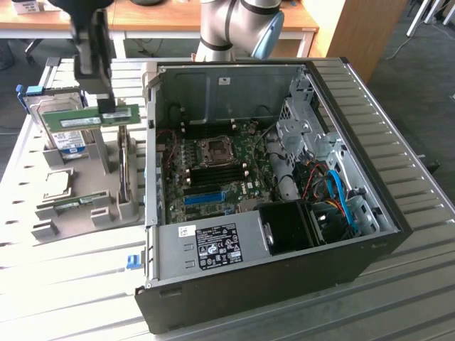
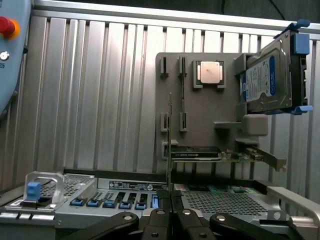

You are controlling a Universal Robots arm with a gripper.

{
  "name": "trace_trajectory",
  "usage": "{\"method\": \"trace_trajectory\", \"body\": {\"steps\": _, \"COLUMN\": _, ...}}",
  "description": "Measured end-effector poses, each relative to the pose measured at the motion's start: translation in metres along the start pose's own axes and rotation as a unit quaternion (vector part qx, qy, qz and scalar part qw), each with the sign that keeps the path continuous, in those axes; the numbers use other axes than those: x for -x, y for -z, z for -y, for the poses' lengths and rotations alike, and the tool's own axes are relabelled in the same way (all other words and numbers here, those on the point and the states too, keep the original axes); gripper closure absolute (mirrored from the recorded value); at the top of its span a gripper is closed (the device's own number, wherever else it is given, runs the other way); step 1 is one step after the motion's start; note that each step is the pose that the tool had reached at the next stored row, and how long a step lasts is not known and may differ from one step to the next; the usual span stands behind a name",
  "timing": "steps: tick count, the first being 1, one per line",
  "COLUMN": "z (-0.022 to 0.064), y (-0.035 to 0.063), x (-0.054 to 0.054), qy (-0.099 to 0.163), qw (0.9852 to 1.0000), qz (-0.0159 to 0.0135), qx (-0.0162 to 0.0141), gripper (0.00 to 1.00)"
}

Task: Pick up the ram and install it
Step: 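Pick up the ram and move it above insertion slot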

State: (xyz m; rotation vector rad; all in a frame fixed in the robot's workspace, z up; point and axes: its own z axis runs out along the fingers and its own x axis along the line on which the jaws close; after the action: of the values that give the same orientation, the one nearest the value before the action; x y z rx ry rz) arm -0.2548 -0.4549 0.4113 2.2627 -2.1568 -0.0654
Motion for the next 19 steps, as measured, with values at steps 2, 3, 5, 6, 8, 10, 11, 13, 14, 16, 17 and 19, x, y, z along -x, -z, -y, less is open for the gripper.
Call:
{"method": "trace_trajectory", "body": {"steps": 2, "z": 0.0062, "y": 0.0003, "x": 0.0, "qy": 0.0, "qw": 1.0, "qz": 0.0, "qx": 0.0001, "gripper": 0.88}}
{"method": "trace_trajectory", "body": {"steps": 3, "z": 0.0092, "y": 0.0004, "x": 0.0, "qy": 0.0, "qw": 1.0, "qz": 0.0, "qx": 0.0001, "gripper": 0.88}}
{"method": "trace_trajectory", "body": {"steps": 5, "z": 0.0158, "y": 0.0006, "x": -0.001, "qy": 0.0, "qw": 1.0, "qz": 0.0, "qx": 0.0001, "gripper": 0.88}}
{"method": "trace_trajectory", "body": {"steps": 6, "z": 0.019, "y": 0.0007, "x": -0.001, "qy": 0.0, "qw": 1.0, "qz": 0.0, "qx": 0.0001, "gripper": 0.88}}
{"method": "trace_trajectory", "body": {"steps": 8, "z": 0.0255, "y": 0.001, "x": -0.001, "qy": 0.0, "qw": 1.0, "qz": 0.0, "qx": 0.0001, "gripper": 0.88}}
{"method": "trace_trajectory", "body": {"steps": 10, "z": 0.032, "y": 0.0013, "x": -0.002, "qy": 0.0, "qw": 1.0, "qz": 0.0, "qx": 0.0001, "gripper": 0.88}}
{"method": "trace_trajectory", "body": {"steps": 11, "z": 0.0355, "y": 0.0014, "x": -0.002, "qy": 0.0, "qw": 1.0, "qz": 0.0, "qx": 0.0002, "gripper": 0.88}}
{"method": "trace_trajectory", "body": {"steps": 13, "z": 0.0423, "y": 0.0017, "x": -0.002, "qy": 0.0, "qw": 1.0, "qz": 0.0, "qx": 0.0002, "gripper": 0.88}}
{"method": "trace_trajectory", "body": {"steps": 14, "z": 0.0456, "y": 0.0018, "x": -0.002, "qy": 0.0, "qw": 1.0, "qz": 0.0, "qx": 0.0002, "gripper": 0.88}}
{"method": "trace_trajectory", "body": {"steps": 16, "z": 0.0527, "y": 0.0021, "x": -0.003, "qy": 0.0, "qw": 1.0, "qz": 0.0, "qx": 0.0003, "gripper": 0.88}}
{"method": "trace_trajectory", "body": {"steps": 17, "z": 0.0566, "y": 0.0023, "x": -0.003, "qy": 0.0, "qw": 1.0, "qz": 0.0, "qx": 0.0003, "gripper": 0.88}}
{"method": "trace_trajectory", "body": {"steps": 19, "z": 0.064, "y": 0.0026, "x": -0.003, "qy": 0.0, "qw": 1.0, "qz": 0.0, "qx": 0.0004, "gripper": 0.88}}
